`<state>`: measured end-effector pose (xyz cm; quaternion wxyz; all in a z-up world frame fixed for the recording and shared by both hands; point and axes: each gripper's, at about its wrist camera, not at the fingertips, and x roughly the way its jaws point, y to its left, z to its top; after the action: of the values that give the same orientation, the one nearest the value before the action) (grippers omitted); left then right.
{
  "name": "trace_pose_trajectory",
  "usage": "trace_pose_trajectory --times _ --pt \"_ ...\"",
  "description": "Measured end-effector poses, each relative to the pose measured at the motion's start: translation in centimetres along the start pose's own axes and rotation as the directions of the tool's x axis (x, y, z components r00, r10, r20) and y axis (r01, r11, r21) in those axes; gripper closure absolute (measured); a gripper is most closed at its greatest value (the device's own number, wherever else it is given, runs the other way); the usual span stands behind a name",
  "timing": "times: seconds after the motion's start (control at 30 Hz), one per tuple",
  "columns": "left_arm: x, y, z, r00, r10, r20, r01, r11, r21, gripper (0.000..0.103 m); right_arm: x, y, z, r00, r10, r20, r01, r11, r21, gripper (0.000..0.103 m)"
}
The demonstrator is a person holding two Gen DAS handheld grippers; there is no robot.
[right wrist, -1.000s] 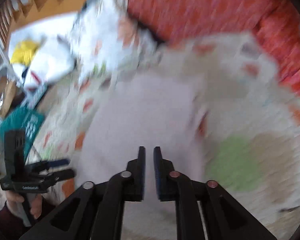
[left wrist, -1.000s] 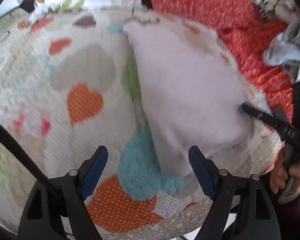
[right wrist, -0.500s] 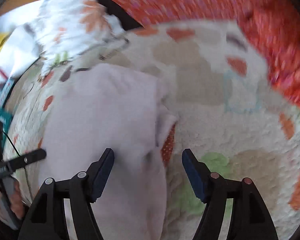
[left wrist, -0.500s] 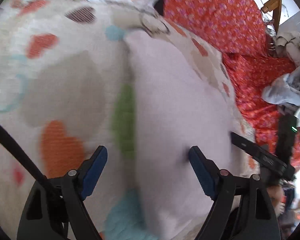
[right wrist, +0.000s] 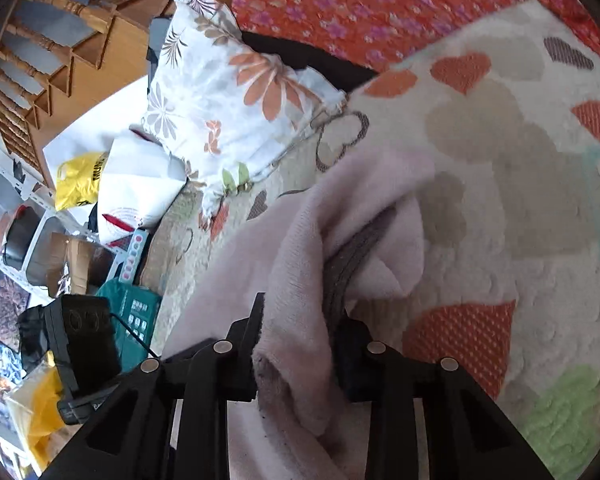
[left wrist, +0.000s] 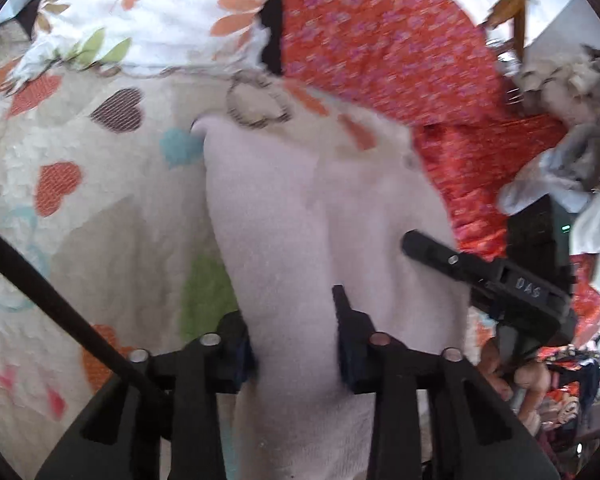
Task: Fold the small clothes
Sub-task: 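Release the bundle and lift both grippers away from the folded cardigan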
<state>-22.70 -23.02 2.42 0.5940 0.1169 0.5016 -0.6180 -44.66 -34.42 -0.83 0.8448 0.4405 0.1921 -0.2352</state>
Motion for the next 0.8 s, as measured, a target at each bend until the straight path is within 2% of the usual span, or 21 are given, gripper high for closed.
trace_pose_trajectory --times 0.07,0.1,0.13,0.17,0.2,0.27,0.33,0.37,0.43,0.47,0.5,0.57,0.6,0.63,0.67,0.7,0.73,0.77,0.8 --pt "2.2 1.6 -0.9 0.992 0.091 -0.093 -0.095 0.995 -0.039 0.055 1.7 -1.2 -0.4 0.983 -0.181 -0.043 0.181 0.984 0.0 0.064" --pt "2.7 2.3 -1.3 0.986 0.116 -0.12 -0.122 0.991 -0.049 0.052 2.1 -1.9 -0.6 0.968 -0.244 -0.063 0.244 0.97 0.0 0.064" --pt "3.3 3.3 -1.9 0.983 0.107 -0.148 -0.119 0.99 -0.073 0.049 2.7 -3.2 -0.9 0.942 -0.323 -0.092 0.326 0.945 0.013 0.062" --pt "3.3 3.8 -2.1 0.985 0.075 -0.156 -0.091 0.991 -0.1 0.047 2.8 -4.0 -1.0 0.937 -0.332 -0.104 0.338 0.94 0.042 0.059" --pt "3.1 4.4 -2.3 0.986 0.045 -0.161 -0.066 0.99 -0.128 0.045 2.2 -4.8 -0.9 0.95 -0.298 -0.098 0.307 0.947 0.094 0.058" --pt "1.9 4.7 -2.6 0.99 0.032 -0.138 -0.05 0.99 -0.128 0.043 0.7 -4.6 -0.5 0.954 -0.296 -0.051 0.3 0.945 0.128 0.058" --pt "0.3 4.6 -3.0 0.994 0.076 -0.075 -0.084 0.992 -0.098 0.042 -1.2 -2.9 0.0 0.937 -0.346 0.052 0.342 0.937 0.077 0.057" --pt "-0.5 4.5 -3.3 0.994 0.107 -0.039 -0.11 0.99 -0.085 0.042 -1.8 -2.3 0.0 0.935 -0.345 0.084 0.341 0.938 0.059 0.056" --pt "-2.2 4.6 -3.9 0.984 0.171 0.041 -0.168 0.984 -0.063 0.04 -3.1 -0.5 -0.2 0.955 -0.259 0.146 0.262 0.965 0.002 0.056" --pt "-2.9 4.6 -4.0 0.974 0.211 0.08 -0.207 0.977 -0.053 0.037 -3.5 0.2 -0.5 0.963 -0.224 0.15 0.229 0.973 -0.016 0.056" --pt "-3.5 4.6 -4.2 0.959 0.256 0.121 -0.252 0.967 -0.046 0.033 -3.4 1.4 -1.0 0.979 -0.147 0.139 0.155 0.987 -0.051 0.056" --pt "-5.2 4.7 -4.6 0.915 0.343 0.214 -0.344 0.938 -0.032 0.028 -2.8 2.5 -1.8 0.996 -0.039 0.079 0.045 0.996 -0.078 0.056" --pt "-6.1 4.5 -4.8 0.884 0.386 0.263 -0.393 0.919 -0.028 0.023 -1.9 2.9 -2.5 0.999 0.023 0.026 -0.021 0.997 -0.079 0.056" --pt "-7.0 4.2 -5.1 0.843 0.432 0.322 -0.448 0.894 -0.027 0.02 -0.1 3.2 -3.5 0.994 0.089 -0.056 -0.092 0.994 -0.055 0.056" --pt "-7.6 4.0 -5.1 0.81 0.46 0.364 -0.483 0.875 -0.03 0.014 0.8 3.2 -4.1 0.989 0.113 -0.095 -0.117 0.992 -0.039 0.056" --pt "-8.4 3.7 -5.2 0.77 0.483 0.417 -0.518 0.855 -0.035 0.01 2.6 3.4 -5.3 0.975 0.149 -0.164 -0.154 0.988 -0.015 0.056" --pt "-9.4 3.2 -5.6 0.719 0.497 0.485 -0.549 0.835 -0.041 0.009 3.5 3.5 -6.0 0.966 0.165 -0.196 -0.169 0.986 -0.001 0.056" --pt "-10.1 3.1 -5.6 0.697 0.497 0.517 -0.559 0.828 -0.043 0.005 4.6 3.4 -6.7 0.955 0.187 -0.229 -0.188 0.982 0.019 0.056" --pt "-11.1 2.6 -5.9 0.654 0.49 0.576 -0.573 0.818 -0.046 0.002 5.6 3.3 -7.3 0.939 0.218 -0.266 -0.214 0.976 0.042 0.056"
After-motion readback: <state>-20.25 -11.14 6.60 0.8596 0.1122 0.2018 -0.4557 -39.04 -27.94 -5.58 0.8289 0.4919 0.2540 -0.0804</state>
